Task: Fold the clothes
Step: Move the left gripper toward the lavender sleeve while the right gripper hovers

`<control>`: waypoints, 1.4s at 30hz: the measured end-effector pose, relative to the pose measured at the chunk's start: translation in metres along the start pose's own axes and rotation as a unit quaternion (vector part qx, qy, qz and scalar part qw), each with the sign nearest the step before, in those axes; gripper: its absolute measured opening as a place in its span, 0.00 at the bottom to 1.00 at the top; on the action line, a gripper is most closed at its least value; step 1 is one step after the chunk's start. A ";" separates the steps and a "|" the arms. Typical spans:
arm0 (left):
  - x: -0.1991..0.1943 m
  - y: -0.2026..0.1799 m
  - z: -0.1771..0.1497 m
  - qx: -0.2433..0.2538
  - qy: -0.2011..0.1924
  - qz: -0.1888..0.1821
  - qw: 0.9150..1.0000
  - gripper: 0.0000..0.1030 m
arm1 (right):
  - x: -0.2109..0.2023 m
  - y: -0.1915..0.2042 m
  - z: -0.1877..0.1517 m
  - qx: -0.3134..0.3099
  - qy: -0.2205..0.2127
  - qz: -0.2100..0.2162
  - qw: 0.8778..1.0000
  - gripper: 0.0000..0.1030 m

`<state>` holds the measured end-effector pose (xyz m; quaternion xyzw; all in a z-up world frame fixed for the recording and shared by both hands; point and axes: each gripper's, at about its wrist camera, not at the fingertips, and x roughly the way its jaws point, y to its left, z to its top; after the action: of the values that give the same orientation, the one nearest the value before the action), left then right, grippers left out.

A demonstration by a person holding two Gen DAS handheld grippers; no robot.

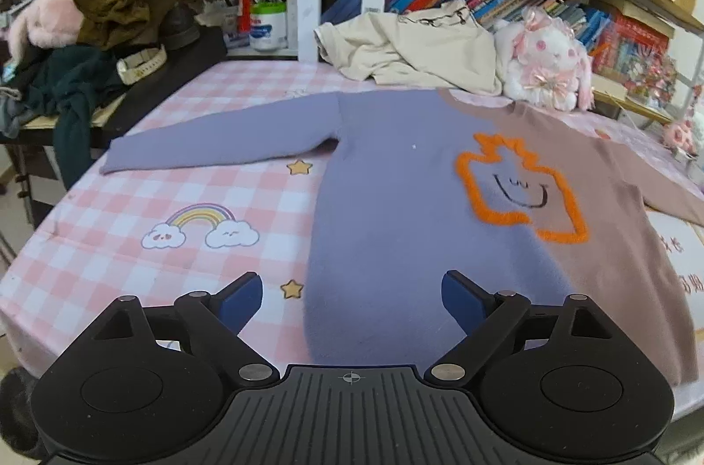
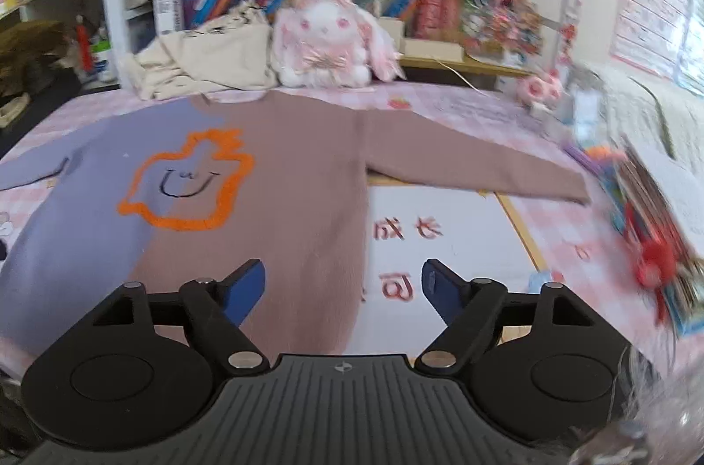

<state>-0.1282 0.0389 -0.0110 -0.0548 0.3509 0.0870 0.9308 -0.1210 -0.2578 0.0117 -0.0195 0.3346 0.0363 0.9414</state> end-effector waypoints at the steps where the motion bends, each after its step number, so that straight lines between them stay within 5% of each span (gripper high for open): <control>1: -0.001 -0.004 0.001 -0.002 -0.001 0.002 1.000 0.89 | 0.002 -0.001 0.001 -0.006 0.001 0.005 1.000 0.79; 5: -0.006 -0.011 -0.003 -0.020 -0.001 0.016 1.000 0.90 | 0.009 -0.004 0.000 -0.017 0.004 0.021 1.000 0.93; 13: -0.002 0.010 -0.002 -0.047 0.012 0.042 0.998 0.90 | 0.022 0.000 -0.008 -0.006 0.025 0.022 0.999 0.94; 21: 0.033 0.087 0.027 -0.080 0.008 0.066 0.995 0.90 | 0.027 0.028 -0.001 0.063 0.026 -0.033 0.997 0.94; 26: 0.070 0.145 0.049 -0.122 0.031 0.048 0.991 0.90 | 0.017 0.070 0.000 0.077 0.005 -0.054 0.996 0.94; 32: 0.096 0.190 0.066 -0.101 0.031 0.030 0.994 0.90 | 0.016 0.115 -0.007 0.099 0.012 -0.076 0.992 0.94; 35: 0.105 0.213 0.078 -0.104 0.025 0.016 0.994 0.87 | 0.010 0.129 -0.007 0.115 0.007 -0.077 0.990 0.94; 39: 0.118 0.240 0.089 -0.103 0.015 0.026 0.994 0.66 | 0.006 0.142 0.000 0.123 -0.007 -0.082 0.989 0.94; 42: 0.130 0.256 0.092 -0.115 0.023 0.034 0.992 0.65 | 0.006 0.148 0.006 0.126 -0.016 -0.083 0.988 0.94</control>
<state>-0.0246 0.3201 -0.0389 -0.1516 0.3620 0.1572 0.9063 -0.1248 -0.1100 0.0111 0.0721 0.3186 -0.0836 0.9414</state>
